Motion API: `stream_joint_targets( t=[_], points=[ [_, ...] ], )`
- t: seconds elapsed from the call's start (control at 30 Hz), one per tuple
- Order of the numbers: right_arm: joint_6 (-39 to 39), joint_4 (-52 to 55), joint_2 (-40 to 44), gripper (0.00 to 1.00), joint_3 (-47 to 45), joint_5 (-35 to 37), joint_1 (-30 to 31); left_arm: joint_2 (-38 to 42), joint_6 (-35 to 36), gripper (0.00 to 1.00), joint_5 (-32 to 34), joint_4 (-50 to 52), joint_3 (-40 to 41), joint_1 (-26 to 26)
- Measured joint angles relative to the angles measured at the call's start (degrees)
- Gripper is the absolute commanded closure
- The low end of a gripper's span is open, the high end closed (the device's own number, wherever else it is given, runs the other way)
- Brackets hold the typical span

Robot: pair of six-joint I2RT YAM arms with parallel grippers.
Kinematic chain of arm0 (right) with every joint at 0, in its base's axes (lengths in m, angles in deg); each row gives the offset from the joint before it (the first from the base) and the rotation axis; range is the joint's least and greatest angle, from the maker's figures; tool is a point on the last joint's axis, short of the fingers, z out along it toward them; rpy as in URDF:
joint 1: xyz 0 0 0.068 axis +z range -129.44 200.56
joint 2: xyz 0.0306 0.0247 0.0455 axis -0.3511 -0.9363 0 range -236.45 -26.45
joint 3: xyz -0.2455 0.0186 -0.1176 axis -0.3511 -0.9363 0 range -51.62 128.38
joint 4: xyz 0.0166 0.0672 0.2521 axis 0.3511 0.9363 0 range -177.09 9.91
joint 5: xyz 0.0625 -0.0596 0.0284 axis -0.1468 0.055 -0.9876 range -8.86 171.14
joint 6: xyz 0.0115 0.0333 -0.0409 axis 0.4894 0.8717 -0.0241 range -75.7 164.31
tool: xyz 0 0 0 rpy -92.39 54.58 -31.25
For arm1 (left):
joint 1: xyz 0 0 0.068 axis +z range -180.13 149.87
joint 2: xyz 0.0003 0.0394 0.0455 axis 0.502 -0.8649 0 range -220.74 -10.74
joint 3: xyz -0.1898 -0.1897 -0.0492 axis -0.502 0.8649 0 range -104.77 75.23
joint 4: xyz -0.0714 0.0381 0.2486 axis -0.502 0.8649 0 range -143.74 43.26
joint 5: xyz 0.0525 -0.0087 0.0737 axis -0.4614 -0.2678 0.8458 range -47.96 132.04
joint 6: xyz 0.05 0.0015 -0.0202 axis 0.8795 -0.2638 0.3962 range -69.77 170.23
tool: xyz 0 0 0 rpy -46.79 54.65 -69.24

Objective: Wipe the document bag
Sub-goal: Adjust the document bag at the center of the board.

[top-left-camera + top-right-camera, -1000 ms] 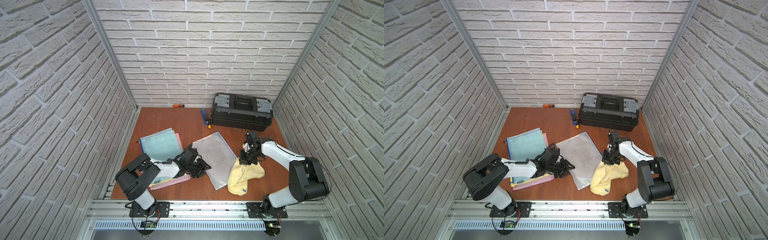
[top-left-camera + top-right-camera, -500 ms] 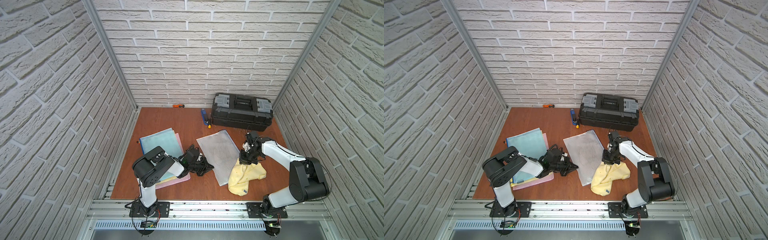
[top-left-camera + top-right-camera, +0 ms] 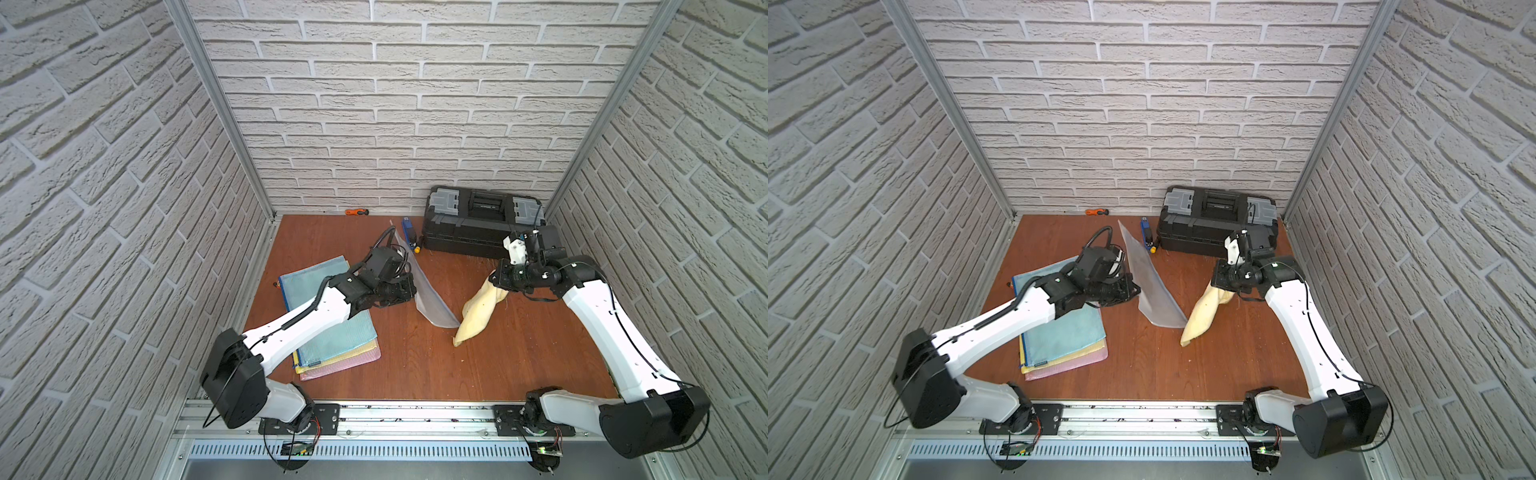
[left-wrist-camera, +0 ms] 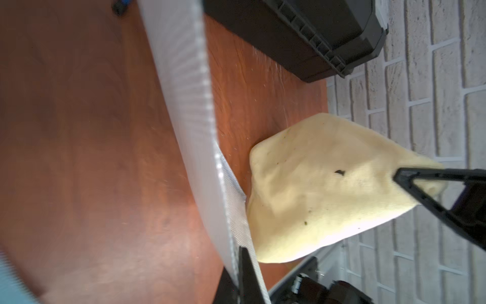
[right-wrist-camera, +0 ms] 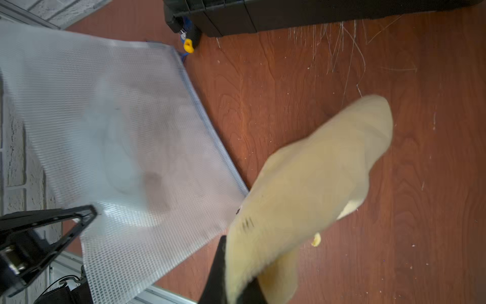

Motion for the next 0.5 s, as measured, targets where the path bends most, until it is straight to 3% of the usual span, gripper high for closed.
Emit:
stream_joint_targets(
  t=[0.17,0.37,0.5],
  points=[
    [-0.04,1.77,-0.31,0.98,3.76,0.31,-0.15,3.52,8.90,1.00,9.94,16.31,-6.95,-1.44],
    [-0.04,2.99,-0.33,0.98,6.47,0.46,-0.20,3.30,13.92,1.00,15.43,33.05,-17.97,-4.87],
    [-0.07,3.87,-0.31,0.98,7.17,1.03,-0.20,-1.16,15.08,1.00,18.21,42.88,-26.86,-10.05]
  ],
)
